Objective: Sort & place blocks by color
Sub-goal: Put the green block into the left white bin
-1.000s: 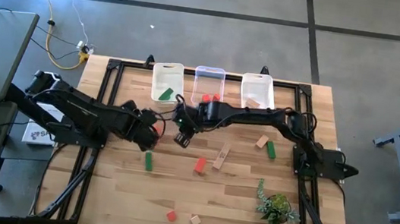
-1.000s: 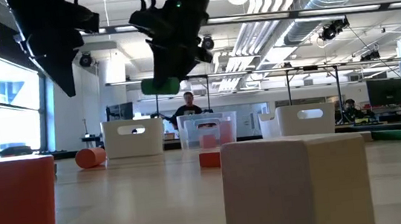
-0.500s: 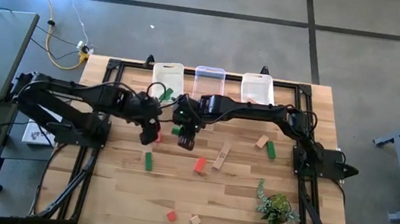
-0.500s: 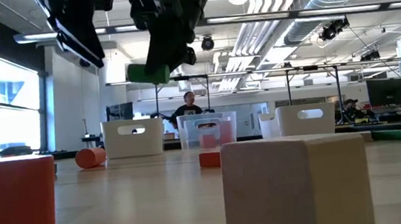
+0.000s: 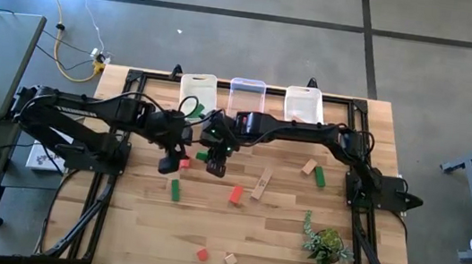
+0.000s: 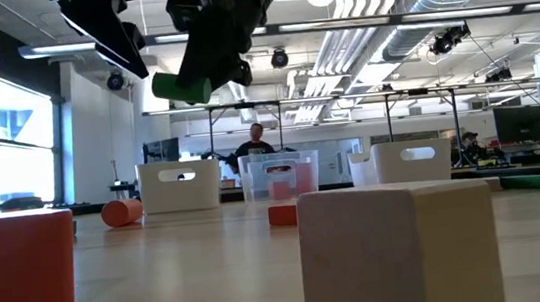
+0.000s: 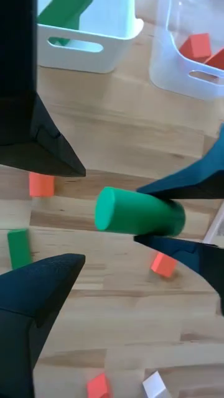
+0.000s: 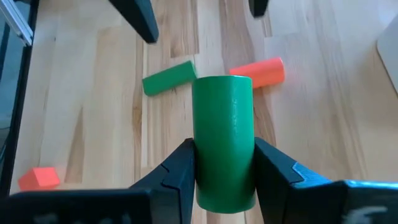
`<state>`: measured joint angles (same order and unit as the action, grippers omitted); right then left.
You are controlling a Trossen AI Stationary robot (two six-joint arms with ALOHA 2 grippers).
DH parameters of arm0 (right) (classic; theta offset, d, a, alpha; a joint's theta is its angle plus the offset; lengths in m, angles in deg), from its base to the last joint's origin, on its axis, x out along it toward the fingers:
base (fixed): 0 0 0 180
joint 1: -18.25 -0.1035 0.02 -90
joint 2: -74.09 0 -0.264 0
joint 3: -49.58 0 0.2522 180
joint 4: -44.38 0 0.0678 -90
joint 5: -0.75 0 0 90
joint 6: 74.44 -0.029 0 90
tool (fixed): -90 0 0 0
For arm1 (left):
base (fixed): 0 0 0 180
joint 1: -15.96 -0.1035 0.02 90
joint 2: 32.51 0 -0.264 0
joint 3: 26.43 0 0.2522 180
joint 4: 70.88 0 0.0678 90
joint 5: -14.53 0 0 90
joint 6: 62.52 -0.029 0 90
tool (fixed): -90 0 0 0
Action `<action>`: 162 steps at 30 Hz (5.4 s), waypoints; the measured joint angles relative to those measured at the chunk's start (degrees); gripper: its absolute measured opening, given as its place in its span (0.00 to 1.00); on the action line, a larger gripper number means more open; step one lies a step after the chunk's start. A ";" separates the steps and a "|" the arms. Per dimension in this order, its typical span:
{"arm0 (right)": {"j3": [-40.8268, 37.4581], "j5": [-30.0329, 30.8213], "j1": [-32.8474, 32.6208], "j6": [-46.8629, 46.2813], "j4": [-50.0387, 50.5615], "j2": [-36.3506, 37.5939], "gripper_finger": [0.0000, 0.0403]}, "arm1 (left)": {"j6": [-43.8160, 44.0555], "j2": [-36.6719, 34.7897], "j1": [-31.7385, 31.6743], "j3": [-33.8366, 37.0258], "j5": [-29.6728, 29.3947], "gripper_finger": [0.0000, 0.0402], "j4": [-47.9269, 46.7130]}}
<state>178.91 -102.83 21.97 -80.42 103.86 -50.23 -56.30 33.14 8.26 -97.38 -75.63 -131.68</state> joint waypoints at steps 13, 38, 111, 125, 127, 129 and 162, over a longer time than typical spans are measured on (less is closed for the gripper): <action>0.00 -0.45 -0.12 -1.19 -4.55 0.00 0.26 | -0.46 -0.02 0.01 0.00 0.00 0.50 0.99; 0.00 -0.18 -0.12 -1.68 -7.41 0.00 0.27 | -0.46 0.01 0.01 0.00 1.45 0.63 2.20; 4.39 13.54 -1.60 -1.91 -0.69 -0.04 0.57 | -3.12 0.26 0.28 0.02 -9.95 0.26 1.47; 4.39 14.50 -1.51 -6.07 4.69 -0.07 0.58 | 0.67 2.87 -2.47 0.02 -23.69 0.26 -0.83; 4.39 15.65 -1.54 -6.16 4.59 -0.07 0.58 | 1.13 3.53 -4.00 0.02 -25.30 0.26 -0.70; 4.39 16.63 -1.60 -6.70 4.68 -0.07 0.58 | 1.14 4.55 -5.62 -0.02 -26.26 0.26 -0.48; 4.46 17.87 -3.30 -10.10 3.74 0.01 0.58 | -1.92 16.09 -32.49 0.04 -18.44 0.27 9.22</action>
<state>183.36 -84.96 18.67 -90.52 107.60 -50.22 -58.23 49.23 -24.23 -97.33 -94.07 -122.46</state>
